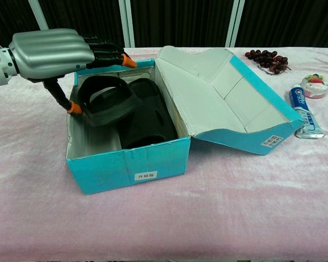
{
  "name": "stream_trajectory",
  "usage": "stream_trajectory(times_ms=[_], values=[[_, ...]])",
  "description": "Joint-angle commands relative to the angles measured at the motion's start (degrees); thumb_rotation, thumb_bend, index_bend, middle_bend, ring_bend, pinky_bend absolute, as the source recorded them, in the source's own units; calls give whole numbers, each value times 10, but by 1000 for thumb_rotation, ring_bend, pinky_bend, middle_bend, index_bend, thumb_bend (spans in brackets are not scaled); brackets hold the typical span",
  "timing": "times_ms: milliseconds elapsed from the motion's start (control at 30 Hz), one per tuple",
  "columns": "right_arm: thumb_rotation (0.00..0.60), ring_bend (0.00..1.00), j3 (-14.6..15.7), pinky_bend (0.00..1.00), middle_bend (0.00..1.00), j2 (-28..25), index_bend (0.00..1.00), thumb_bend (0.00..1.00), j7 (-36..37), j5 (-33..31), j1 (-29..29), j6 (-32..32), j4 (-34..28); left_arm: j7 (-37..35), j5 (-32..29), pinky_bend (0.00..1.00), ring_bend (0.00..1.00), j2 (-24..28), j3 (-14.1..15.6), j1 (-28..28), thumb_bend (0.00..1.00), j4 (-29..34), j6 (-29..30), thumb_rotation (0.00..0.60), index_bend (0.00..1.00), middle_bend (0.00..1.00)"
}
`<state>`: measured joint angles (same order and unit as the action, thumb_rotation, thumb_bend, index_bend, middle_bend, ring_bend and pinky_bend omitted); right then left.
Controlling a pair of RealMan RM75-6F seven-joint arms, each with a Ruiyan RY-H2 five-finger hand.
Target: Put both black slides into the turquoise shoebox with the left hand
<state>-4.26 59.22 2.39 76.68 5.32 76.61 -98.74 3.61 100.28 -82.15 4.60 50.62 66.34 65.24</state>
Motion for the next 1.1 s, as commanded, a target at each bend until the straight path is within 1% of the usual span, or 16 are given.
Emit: stream_trajectory(times_ms=[33,133,267,400,700,800,967,1033,1100], values=[[600,122,0,150,47,0,0,149,0,-2,0,-1,0,-6,1,140,2,10,-6,-5,22,10,16,600,81,118],[600,122,-1,150,47,-1,0,152,0,-3,1,-3,-1,-10,-1,162,14,12,-10,-8,35,14,23,600,95,137],[600,122,-1,150,47,-1,0,155,-2,-3,1,-3,-3,-4,4,162,15,7,-14,-7,42,15,27,600,98,138],[600,123,-1,150,47,0,0,157,-1,-7,0,-3,-4,-14,0,163,15,5,-25,-3,47,32,30,600,101,137],[600,123,-1,150,47,-2,0,159,-1,-8,1,-6,-6,6,-6,160,15,49,-37,-3,47,92,27,600,114,137],[600,123,-1,150,47,-2,0,160,-3,-8,1,-6,-6,8,-7,165,27,57,-42,-6,47,108,31,600,123,153],[600,124,0,150,47,-2,0,161,-6,-10,1,-8,-6,9,-3,182,46,41,-59,-5,47,115,54,600,129,178],[600,124,-1,150,47,-2,0,161,-6,-11,1,-8,-7,9,-3,206,73,32,-61,0,60,115,46,600,130,187],[600,125,-1,150,47,-3,0,161,-5,-12,1,-9,-8,13,-7,231,105,28,-59,7,93,119,22,600,138,200]])
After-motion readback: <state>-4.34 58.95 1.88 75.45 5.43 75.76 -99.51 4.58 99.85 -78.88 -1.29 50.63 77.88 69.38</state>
